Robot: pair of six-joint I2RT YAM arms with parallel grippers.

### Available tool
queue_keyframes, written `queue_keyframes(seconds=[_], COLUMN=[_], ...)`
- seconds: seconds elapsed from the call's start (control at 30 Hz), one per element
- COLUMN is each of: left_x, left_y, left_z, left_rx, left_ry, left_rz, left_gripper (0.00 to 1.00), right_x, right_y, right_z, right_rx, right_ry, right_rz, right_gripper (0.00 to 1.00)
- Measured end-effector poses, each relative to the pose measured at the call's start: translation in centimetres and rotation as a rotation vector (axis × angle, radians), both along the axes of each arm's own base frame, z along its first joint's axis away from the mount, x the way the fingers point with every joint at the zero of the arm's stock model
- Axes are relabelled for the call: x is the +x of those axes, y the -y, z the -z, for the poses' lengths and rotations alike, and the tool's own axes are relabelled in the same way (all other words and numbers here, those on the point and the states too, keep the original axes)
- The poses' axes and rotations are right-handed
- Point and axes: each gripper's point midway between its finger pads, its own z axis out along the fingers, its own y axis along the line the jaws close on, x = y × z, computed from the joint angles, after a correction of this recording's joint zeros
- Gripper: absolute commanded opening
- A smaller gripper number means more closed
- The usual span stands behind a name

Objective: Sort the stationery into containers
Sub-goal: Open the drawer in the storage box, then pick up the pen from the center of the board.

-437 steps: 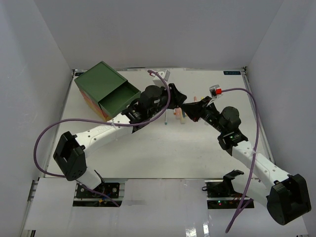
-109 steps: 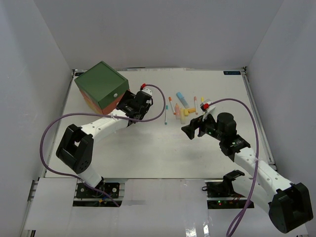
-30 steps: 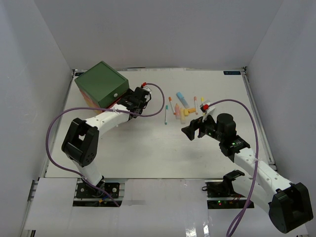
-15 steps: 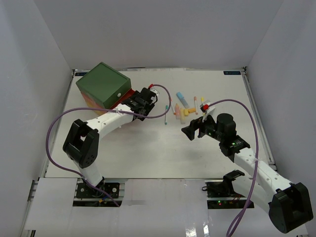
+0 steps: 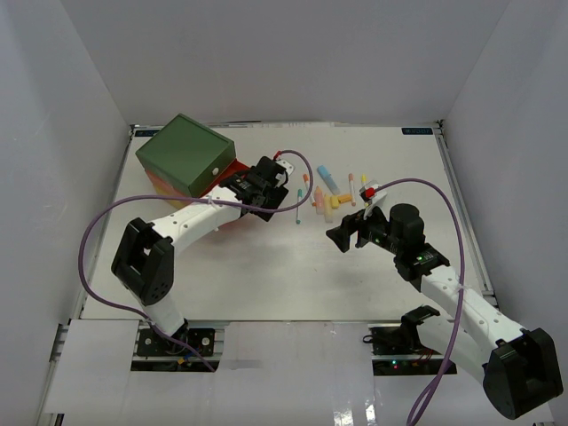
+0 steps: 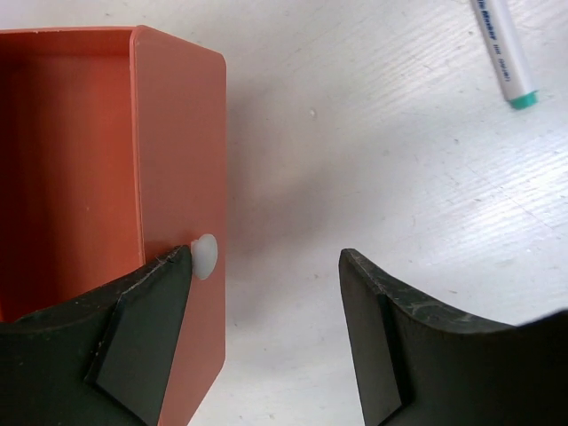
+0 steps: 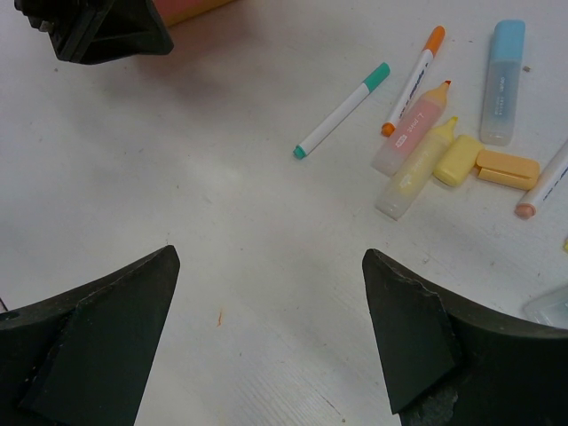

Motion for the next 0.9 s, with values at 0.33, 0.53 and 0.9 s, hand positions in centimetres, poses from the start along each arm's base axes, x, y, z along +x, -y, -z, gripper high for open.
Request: queue_keyframes(seconds=[0.33,0.53,0.9], left_x=[-0.8,-0.2,1.1], left_y=[1.6,2.9,7.8], left_z=[-0.7,-3.1,-10.5], left_rx=[-0.082,-0.167,-0.552], left_ry=[-0.04,0.0,0.104], left_rz=[0.003,-0.022,-0.079], left_gripper=[0.88,0.94,0.84], right_x=[0.0,0.0,-0.1], right_y=[0.0,0.0,0.0], right_z=[0.0,0.0,-0.5], right_rx=[0.0,0.0,0.009], right_ry=[0.0,0.0,0.016], right_rz=[0.0,0.0,0.001], right_gripper=[0.9,0.9,0.9])
